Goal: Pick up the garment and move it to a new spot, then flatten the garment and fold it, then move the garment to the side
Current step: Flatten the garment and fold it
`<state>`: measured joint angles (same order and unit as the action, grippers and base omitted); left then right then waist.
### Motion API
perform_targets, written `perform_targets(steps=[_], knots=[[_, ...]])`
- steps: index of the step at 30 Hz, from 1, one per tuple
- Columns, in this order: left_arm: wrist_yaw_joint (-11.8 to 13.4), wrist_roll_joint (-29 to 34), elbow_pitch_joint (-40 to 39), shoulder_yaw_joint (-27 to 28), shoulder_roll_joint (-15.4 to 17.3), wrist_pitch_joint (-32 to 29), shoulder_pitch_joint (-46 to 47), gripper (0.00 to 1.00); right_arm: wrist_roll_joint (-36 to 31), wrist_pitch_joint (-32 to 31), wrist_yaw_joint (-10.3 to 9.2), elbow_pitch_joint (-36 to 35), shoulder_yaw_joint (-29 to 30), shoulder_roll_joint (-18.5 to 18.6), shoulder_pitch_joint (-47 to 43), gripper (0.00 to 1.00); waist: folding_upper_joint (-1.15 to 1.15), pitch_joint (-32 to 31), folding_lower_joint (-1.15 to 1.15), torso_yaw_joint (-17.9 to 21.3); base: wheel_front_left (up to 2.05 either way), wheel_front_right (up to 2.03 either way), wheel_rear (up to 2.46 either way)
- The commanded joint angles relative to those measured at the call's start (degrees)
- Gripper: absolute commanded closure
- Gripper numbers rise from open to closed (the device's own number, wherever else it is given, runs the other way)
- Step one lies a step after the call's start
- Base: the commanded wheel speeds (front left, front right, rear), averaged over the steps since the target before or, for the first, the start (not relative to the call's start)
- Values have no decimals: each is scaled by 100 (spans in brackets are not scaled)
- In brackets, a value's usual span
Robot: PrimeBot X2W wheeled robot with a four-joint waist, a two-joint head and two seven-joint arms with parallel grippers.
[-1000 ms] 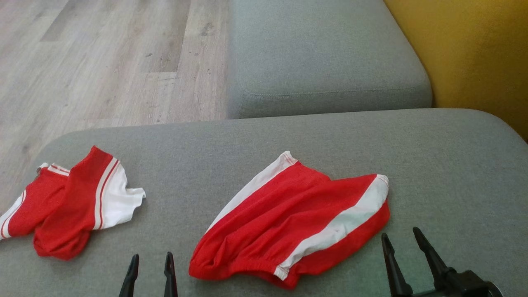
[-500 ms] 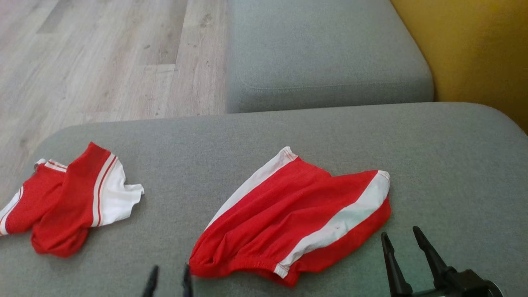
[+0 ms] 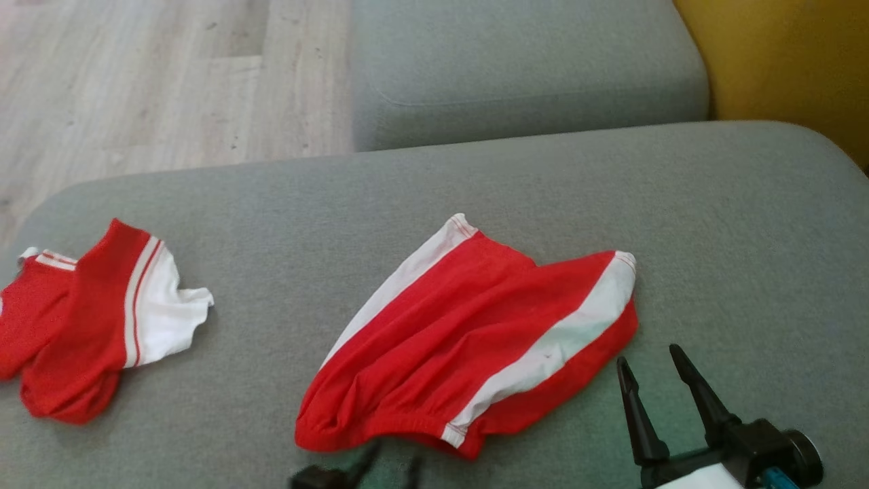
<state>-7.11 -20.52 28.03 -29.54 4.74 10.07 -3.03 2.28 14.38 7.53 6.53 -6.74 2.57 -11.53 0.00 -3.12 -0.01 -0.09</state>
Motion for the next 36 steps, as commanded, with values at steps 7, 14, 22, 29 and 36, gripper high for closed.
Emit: perform_targets(steps=[7,14,22,29,36], knots=[[-35,-1199,139,-1449,-70,-463,682,0,-110,62,-4,-152,-181,54,378,0,0,172,1,250,0,0,0],[-36,-1862,264,-1912,91,-52,1138,0,-108,62,-4,-153,-181,103,417,0,0,216,1,402,0,0,0],[-37,-2167,292,-2199,171,187,1447,0,-124,62,-4,-167,-186,115,426,0,0,265,1,428,0,0,0],[-37,-2219,499,-2288,173,307,1644,100,-136,62,-4,-184,-182,119,454,0,0,331,1,411,0,0,0],[160,-1951,692,-2119,360,441,1867,100,-140,62,-4,-204,-90,111,419,0,0,387,1,197,0,0,0]])
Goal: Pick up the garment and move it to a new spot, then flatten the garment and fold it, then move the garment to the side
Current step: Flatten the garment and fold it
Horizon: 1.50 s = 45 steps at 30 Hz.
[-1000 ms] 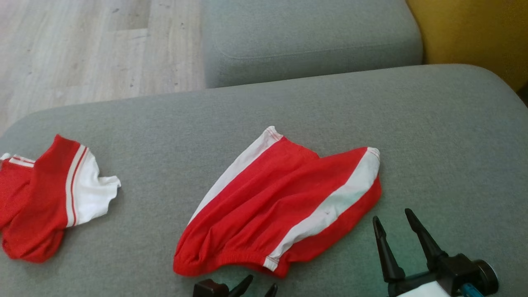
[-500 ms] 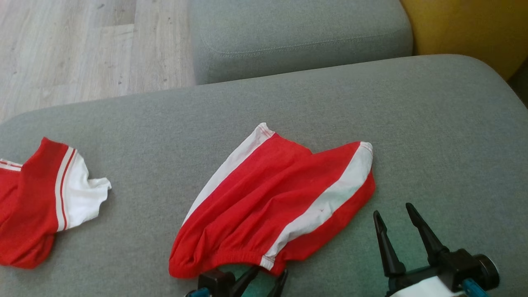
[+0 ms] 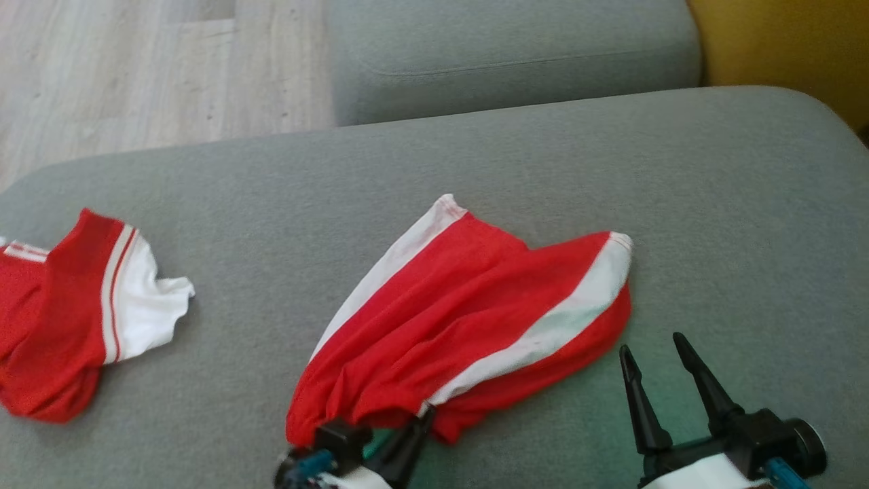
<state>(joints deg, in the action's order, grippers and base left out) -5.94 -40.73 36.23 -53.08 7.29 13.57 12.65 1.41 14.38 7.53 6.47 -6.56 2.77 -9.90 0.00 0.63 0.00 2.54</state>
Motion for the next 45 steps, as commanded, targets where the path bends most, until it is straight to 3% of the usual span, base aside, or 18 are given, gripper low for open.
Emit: perform_targets(steps=[1,8,14,24,30,32,33,34,35,37,39,45], knots=[[91,150,-151,255,196,100,336,100,-53,62,-4,-191,-99,89,252,0,0,17,0,-121,0,0,0],[584,448,-511,598,1014,78,709,100,-35,62,-4,-148,-55,82,336,0,0,136,0,-550,0,0,0],[766,531,-996,828,1514,-79,1079,100,112,62,-4,319,-228,137,455,0,0,371,0,-820,0,0,0],[864,568,-1339,824,1619,-178,1201,100,547,62,-4,1185,-465,312,609,0,0,577,0,-1002,0,0,0],[887,545,-1340,779,1581,-193,1169,100,631,62,-4,1339,-579,385,694,0,0,539,0,-1034,0,0,0],[882,531,-1332,773,1581,-188,1156,100,661,62,-4,1372,-629,416,711,18,0,527,0,-1035,0,0,0],[882,531,-1332,773,1581,-188,1156,100,661,62,-4,1372,-629,416,711,18,0,527,0,-1035,0,0,0],[882,520,-1323,766,1581,-186,1147,100,680,62,-4,1414,-676,448,724,57,0,521,0,-1034,0,0,0],[882,520,-1323,766,1581,-186,1147,100,680,62,-4,1414,-676,448,724,57,0,521,0,-1034,0,0,0],[886,510,-1322,761,1578,-183,1145,100,692,62,-4,1434,-701,475,740,73,0,520,0,-1032,0,0,0],[879,498,-1317,758,1580,-180,1147,100,700,62,-4,1497,-737,500,751,100,0,518,0,-1027,0,0,0],[848,508,-1324,746,1603,-133,1181,100,642,62,-4,1502,-765,575,808,100,0,484,0,-998,0,0,0]])
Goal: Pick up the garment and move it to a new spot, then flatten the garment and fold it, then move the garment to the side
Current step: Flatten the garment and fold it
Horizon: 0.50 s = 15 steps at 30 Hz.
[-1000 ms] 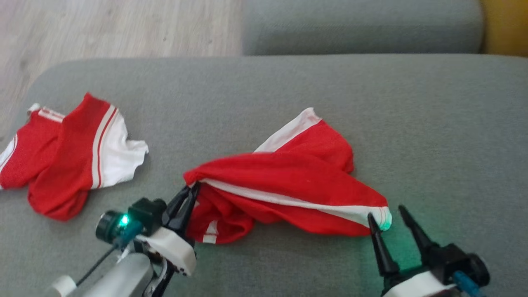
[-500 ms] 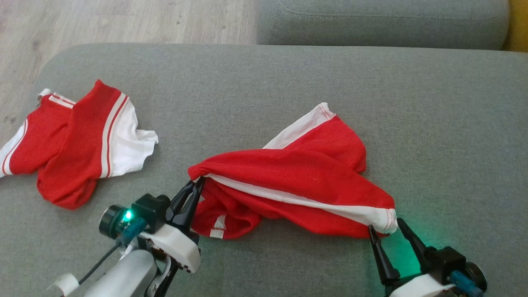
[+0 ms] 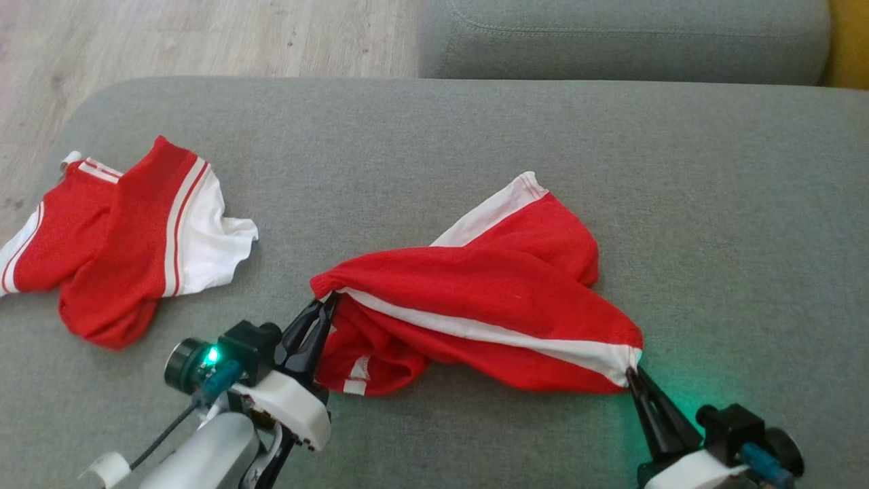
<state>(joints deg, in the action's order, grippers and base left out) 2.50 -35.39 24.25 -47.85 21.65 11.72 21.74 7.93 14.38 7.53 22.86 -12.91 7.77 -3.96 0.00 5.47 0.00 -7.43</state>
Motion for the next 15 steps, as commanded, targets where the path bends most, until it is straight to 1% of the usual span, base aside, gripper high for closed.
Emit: perform_targets(steps=[1,5,8,10,12,15], knots=[[-7,-9,-150,223,179,73,290,100,-53,62,-4,-207,-110,93,230,100,0,-9,0,11,0,0,0],[-139,119,-303,199,321,130,469,100,-167,62,-4,-709,121,97,345,100,0,-47,0,136,0,0,0],[-254,240,-413,199,532,39,764,100,-186,62,-4,-1068,266,122,628,100,0,-90,0,317,0,0,0],[-351,306,-512,224,664,-105,1080,100,-188,62,-4,-1274,329,184,1026,100,0,-35,0,431,0,0,0],[-514,421,-599,204,766,-309,1530,100,-123,62,-4,-1412,486,248,1554,100,0,66,0,507,0,0,0],[-768,532,-631,187,778,-524,2374,100,-175,62,-4,-1371,624,530,2482,100,0,291,0,594,0,0,0]])
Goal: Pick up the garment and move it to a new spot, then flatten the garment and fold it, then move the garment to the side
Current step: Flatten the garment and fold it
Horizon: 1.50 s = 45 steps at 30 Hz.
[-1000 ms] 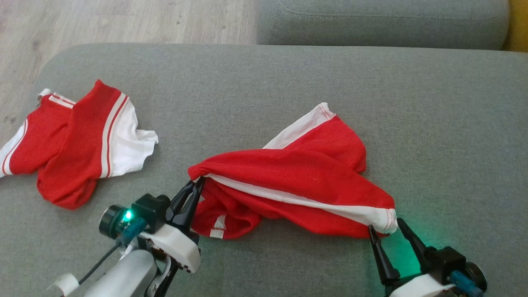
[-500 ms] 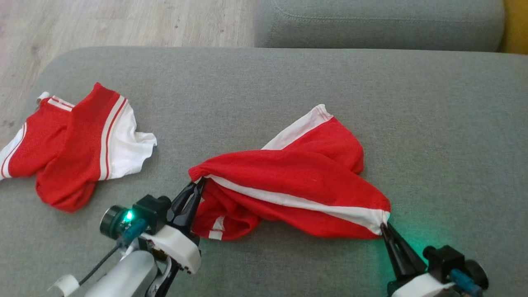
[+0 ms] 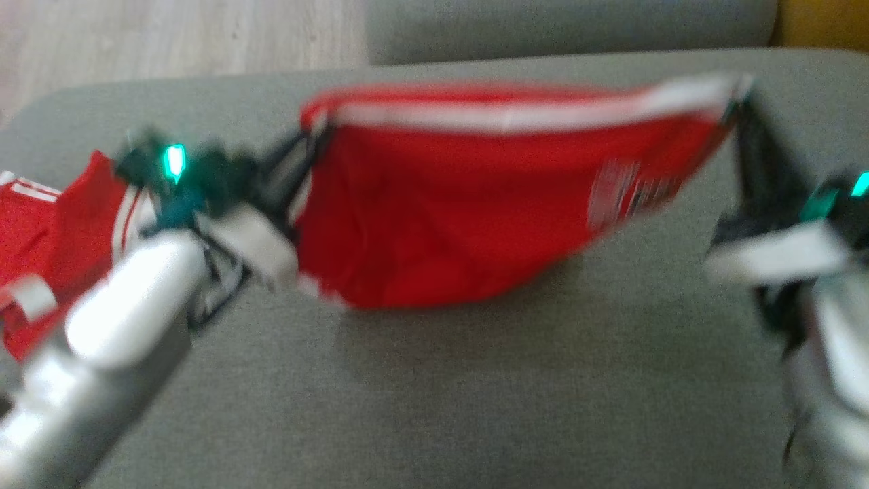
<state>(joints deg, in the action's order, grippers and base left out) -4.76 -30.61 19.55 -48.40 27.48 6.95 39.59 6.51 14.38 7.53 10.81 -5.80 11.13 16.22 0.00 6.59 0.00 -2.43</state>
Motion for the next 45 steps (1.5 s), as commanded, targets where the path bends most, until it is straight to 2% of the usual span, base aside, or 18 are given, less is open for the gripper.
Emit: perform_targets(steps=[1,3,4,8,11,13,18,19,24,31,34,40,45], knots=[[-115,77,-139,213,176,-113,898,100,-65,62,-4,-107,-86,310,809,100,0,282,0,132,0,0,0],[-211,135,-29,112,115,-207,1546,100,-35,62,-4,34,-24,495,1507,100,0,477,0,203,0,0,0],[-254,198,140,-44,-30,-244,2271,100,-12,62,-4,156,-5,755,2208,100,0,693,0,232,0,0,0],[-269,258,550,-294,-351,143,3593,100,28,62,-4,279,41,1249,3476,100,0,997,0,350,0,0,0],[-270,213,867,-404,-537,516,4070,100,10,62,-4,197,57,1460,3887,100,0,1045,0,424,0,0,0],[-271,69,937,-590,-612,650,4079,100,-10,62,-4,148,73,1587,3853,100,0,1029,0,450,0,0,0],[-271,-370,807,-1509,-502,773,3324,100,123,62,-4,135,73,1668,2756,100,0,932,0,520,0,0,0],[-271,-370,807,-1509,-502,773,3324,100,123,62,-4,135,73,1668,2756,100,0,932,0,520,0,0,0],[-272,-715,644,-2261,-499,800,2016,100,310,62,-4,169,277,1484,1121,100,0,817,0,562,0,0,0],[-272,-674,459,-2483,-704,791,76,100,459,-75,-4,-216,647,1109,-746,100,0,604,0,672,0,0,0],[-272,-428,179,-2491,-680,505,-567,100,646,-256,-4,-470,739,1073,-1292,100,0,503,0,735,0,0,0],[-272,-544,-213,-2494,-452,500,-966,100,769,-646,-4,-1100,1213,1097,-2120,100,0,336,0,747,0,0,0],[-244,-824,-634,-2211,-461,638,-966,100,715,-1012,-4,-1494,1441,1125,-1959,100,0,306,0,618,0,0,0]])
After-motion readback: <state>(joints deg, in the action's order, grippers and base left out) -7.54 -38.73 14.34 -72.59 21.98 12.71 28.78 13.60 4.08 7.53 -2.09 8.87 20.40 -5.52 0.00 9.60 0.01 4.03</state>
